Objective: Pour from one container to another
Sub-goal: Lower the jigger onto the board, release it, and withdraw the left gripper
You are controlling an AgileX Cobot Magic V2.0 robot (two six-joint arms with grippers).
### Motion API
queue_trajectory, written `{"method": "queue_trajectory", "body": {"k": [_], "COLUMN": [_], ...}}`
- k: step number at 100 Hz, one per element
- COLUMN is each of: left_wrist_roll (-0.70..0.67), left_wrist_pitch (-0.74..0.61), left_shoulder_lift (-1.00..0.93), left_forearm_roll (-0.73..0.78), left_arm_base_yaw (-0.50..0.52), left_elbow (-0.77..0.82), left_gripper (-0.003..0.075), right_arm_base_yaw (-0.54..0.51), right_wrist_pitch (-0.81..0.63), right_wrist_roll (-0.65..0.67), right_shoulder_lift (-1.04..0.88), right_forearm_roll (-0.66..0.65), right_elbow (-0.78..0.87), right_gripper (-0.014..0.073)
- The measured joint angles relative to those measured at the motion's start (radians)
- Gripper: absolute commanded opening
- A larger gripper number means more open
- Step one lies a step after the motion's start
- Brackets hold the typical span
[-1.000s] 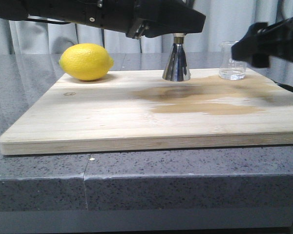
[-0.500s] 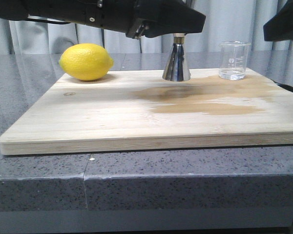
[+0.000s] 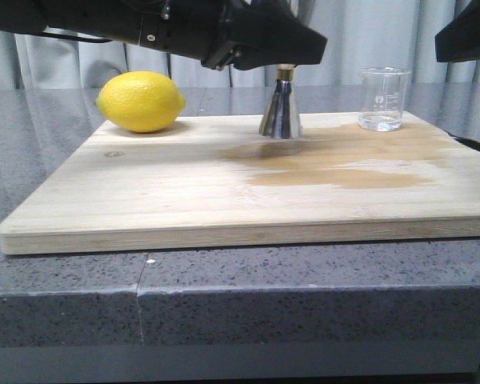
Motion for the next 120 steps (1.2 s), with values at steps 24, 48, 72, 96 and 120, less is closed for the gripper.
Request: {"method": "queue_trajectory", "body": {"k": [24,48,72,96,120], "left_wrist_roll": [0.006,0.011,0.013,0.013,-0.112], "left_wrist_pitch": [0.004,0.123,0.144,0.139,0.019], "left_shoulder_lift": [0.033,0.071,0.071,0.071,0.022], "left_forearm_roll": [-0.004,-0.005,-0.005,-0.005,0.155], "left_arm_base_yaw": [0.000,0.017,0.043,0.046,0.046], "left_elbow": [0.000,0.000,0.000,0.000,0.000], "left_gripper": [0.0264,0.0264,0.0397,0.0558,0.0558], "right_arm_base_yaw": [0.000,0.000,0.000,0.000,0.000], "right_wrist_pitch": [0.002,0.002,-0.006,-0.009,0.076], "right_wrist_roll": [0.000,0.000,0.000,0.000,0.000], "right_shoulder_lift": [0.000,0.000,0.000,0.000,-0.032], "right_forearm_roll": [0.000,0.000,0.000,0.000,0.002], "right_elbow": [0.000,0.000,0.000,0.000,-0.002], "right_gripper": [0.0603,0.0603,0.0603,0.0603,0.0603]}}
